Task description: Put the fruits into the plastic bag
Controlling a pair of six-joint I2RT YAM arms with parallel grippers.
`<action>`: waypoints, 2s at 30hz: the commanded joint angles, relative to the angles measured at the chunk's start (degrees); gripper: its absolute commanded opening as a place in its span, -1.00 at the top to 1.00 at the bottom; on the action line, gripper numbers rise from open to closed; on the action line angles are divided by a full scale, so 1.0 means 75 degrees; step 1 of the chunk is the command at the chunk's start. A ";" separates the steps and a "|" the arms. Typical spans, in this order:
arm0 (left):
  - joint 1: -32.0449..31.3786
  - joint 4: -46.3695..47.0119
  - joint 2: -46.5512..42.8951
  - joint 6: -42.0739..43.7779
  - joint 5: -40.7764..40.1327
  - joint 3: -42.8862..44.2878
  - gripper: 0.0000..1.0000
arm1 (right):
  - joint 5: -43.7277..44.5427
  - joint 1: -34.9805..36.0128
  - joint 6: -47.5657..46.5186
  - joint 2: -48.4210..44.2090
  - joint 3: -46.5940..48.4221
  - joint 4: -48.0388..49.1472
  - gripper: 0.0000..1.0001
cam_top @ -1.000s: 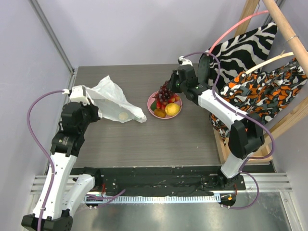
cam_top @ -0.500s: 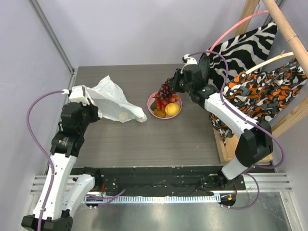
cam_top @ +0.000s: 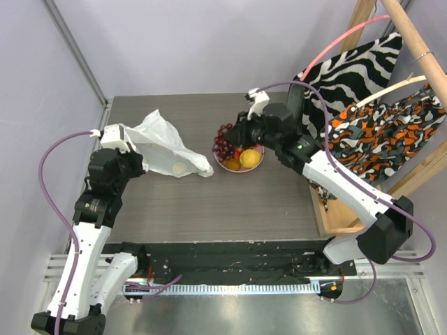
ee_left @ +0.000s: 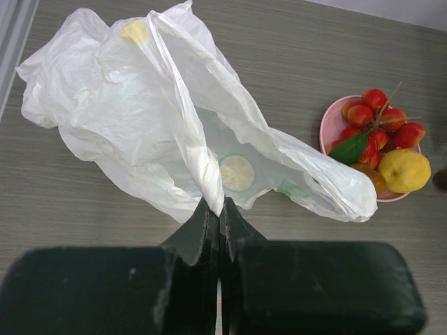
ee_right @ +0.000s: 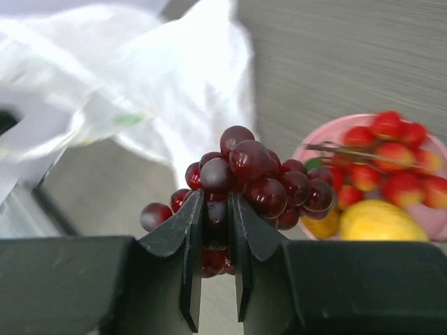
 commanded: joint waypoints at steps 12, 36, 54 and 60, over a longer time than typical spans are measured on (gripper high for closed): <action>0.0031 0.0408 -0.0136 0.0074 0.0322 -0.0008 1.00 | -0.5091 0.1307 0.0069 0.0804 0.0611 0.1993 0.98; 0.0031 0.0537 -0.0499 -0.0183 0.1505 -0.0231 0.99 | -0.5248 0.0687 0.1945 0.5269 0.3892 0.2289 0.98; 0.0031 0.1367 -0.0629 -0.1589 0.5114 -0.0395 1.00 | -0.3338 0.0756 0.2228 0.5669 0.4503 0.2394 0.98; 0.0031 0.1544 -0.0347 -0.1695 0.4905 0.0155 0.99 | -0.2623 0.1248 0.2075 0.4967 0.3449 0.2664 0.98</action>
